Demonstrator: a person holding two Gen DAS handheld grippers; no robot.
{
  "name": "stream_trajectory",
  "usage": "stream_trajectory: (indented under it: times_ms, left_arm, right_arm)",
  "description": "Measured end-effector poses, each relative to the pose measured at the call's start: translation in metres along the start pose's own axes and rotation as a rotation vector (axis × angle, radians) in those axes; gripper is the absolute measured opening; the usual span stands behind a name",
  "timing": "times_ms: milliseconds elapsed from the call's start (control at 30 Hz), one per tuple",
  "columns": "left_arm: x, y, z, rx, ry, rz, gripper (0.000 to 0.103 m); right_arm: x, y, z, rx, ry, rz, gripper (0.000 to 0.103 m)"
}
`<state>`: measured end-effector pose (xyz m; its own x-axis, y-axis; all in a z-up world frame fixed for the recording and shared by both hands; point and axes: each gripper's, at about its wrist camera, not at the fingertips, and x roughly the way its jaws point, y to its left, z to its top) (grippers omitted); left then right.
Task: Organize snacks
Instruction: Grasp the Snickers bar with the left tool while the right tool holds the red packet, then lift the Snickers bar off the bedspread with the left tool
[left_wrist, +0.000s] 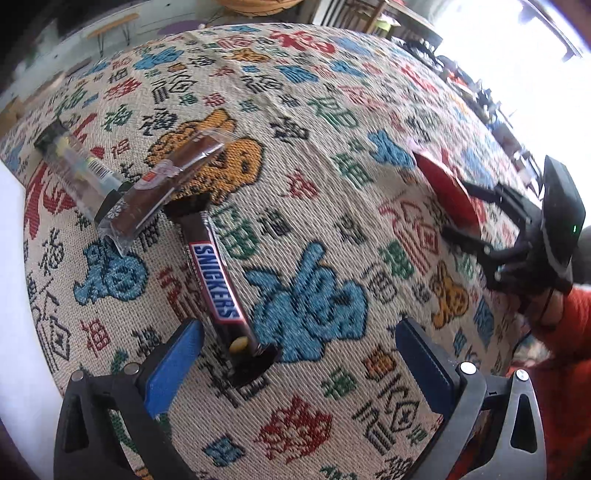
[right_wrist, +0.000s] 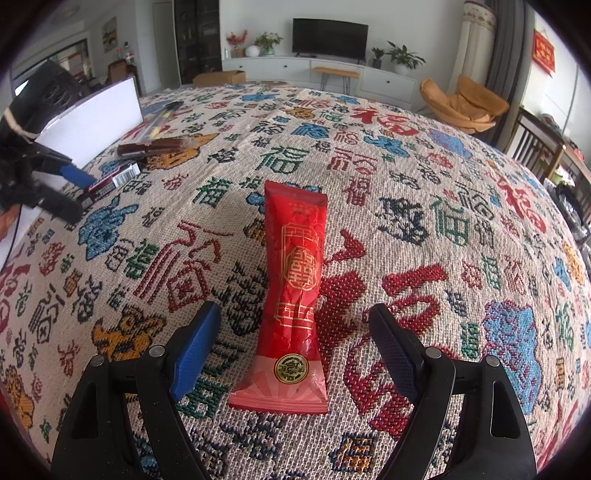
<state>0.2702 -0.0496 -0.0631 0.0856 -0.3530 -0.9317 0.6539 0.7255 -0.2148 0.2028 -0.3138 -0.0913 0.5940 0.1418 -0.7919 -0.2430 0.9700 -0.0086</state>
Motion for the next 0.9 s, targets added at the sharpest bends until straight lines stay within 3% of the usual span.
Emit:
stream_trajectory:
  times_ms: [67,200,300,333,400,600,633,667,700,733,800,867,900]
  left_arm:
    - [-0.001,-0.009,0.002,0.016,-0.018,0.098,0.102]
    - [0.007,0.011,0.015,-0.176,-0.063,0.215,0.099]
    - [0.003,0.024,0.015,-0.319,-0.127,0.304,0.052]
    - [-0.001,0.024,0.012,-0.354,-0.152,0.309,0.019]
    - [-0.009,0.023,-0.001,-0.435,-0.193,0.256,0.017]
    - [-0.027,-0.027,-0.072,-0.526,-0.263,0.224,0.017]
    - [-0.025,-0.037,-0.081,-0.521,-0.264,0.240,0.025]
    - [-0.022,-0.045,-0.087,-0.513,-0.257,0.281,0.050]
    - [-0.017,-0.053,-0.092,-0.503,-0.252,0.334,0.069]
    - [-0.012,-0.058,-0.095,-0.492,-0.259,0.391,0.098]
    - [-0.008,-0.067,-0.103,-0.472,-0.287,0.453,0.101]
    - [0.001,-0.062,-0.108,-0.488,-0.264,0.452,0.101]
    - [-0.001,-0.060,-0.110,-0.502,-0.294,0.448,0.101]
  right_arm:
    - [0.000,0.000,0.000,0.001,0.000,0.001,0.085]
    - [0.000,0.000,0.000,0.001,0.000,0.001,0.085]
    - [0.000,-0.001,0.000,0.002,0.000,0.002,0.085]
    - [0.000,-0.001,0.000,0.002,0.000,0.002,0.085]
    - [0.000,-0.001,0.000,0.003,0.001,0.003,0.085]
    - [0.000,-0.001,0.000,0.002,0.000,0.002,0.085]
    - [0.000,-0.001,0.000,0.002,0.000,0.001,0.085]
    - [0.000,-0.001,0.000,0.002,0.000,0.001,0.085]
    - [0.000,-0.001,0.000,0.002,0.000,0.001,0.085]
    - [0.000,-0.001,0.000,0.002,0.000,0.001,0.085]
    - [0.000,-0.001,0.000,0.002,0.000,0.001,0.085]
    - [0.000,-0.001,0.000,0.002,0.000,0.002,0.085]
    - [0.000,-0.001,0.000,0.002,0.000,0.001,0.085]
